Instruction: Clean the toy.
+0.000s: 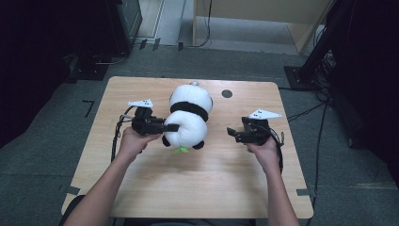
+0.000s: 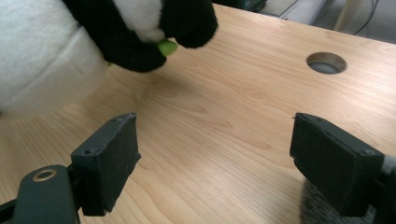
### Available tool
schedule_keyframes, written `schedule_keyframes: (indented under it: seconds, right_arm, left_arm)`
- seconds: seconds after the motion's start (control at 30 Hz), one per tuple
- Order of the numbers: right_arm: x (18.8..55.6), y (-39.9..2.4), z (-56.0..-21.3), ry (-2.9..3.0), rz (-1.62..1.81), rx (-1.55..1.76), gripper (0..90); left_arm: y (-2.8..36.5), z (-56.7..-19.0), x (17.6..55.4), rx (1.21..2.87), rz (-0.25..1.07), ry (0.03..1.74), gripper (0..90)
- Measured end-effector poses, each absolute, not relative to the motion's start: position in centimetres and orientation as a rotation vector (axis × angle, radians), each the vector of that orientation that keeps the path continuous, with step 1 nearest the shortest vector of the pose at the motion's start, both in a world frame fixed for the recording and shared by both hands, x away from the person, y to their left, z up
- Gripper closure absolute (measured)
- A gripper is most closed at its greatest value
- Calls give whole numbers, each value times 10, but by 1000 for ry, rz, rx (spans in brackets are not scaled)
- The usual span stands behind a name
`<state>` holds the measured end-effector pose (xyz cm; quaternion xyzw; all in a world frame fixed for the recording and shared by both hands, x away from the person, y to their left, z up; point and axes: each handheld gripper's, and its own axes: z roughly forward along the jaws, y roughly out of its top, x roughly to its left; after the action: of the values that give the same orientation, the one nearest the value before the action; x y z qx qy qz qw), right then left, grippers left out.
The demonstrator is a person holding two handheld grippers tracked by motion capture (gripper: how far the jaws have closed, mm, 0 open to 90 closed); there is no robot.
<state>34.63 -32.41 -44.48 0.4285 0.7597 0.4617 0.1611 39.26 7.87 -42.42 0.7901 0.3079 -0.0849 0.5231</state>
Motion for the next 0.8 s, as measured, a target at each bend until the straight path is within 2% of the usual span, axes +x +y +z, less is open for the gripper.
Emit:
schedule_keyframes:
  seconds: [0.17,0.53,0.6,0.73,0.8]
  right_arm:
    - [341,-340,-448,2089,1232,1291,165]
    - [339,-374,-471,1953,1067,1560,178]
    - [341,-377,-480,1957,1000,1599,239]
    - [346,-378,-492,1977,909,1663,451]
    - [349,-376,-498,2010,871,1676,480]
  left_arm:
    - [76,-426,397,1891,-151,752,549]
    - [71,-433,410,1867,-140,799,545]
    - [71,-432,410,1861,-139,804,545]
    - [71,-432,409,1860,-138,804,544]
    - [70,-432,409,1862,-140,806,544]
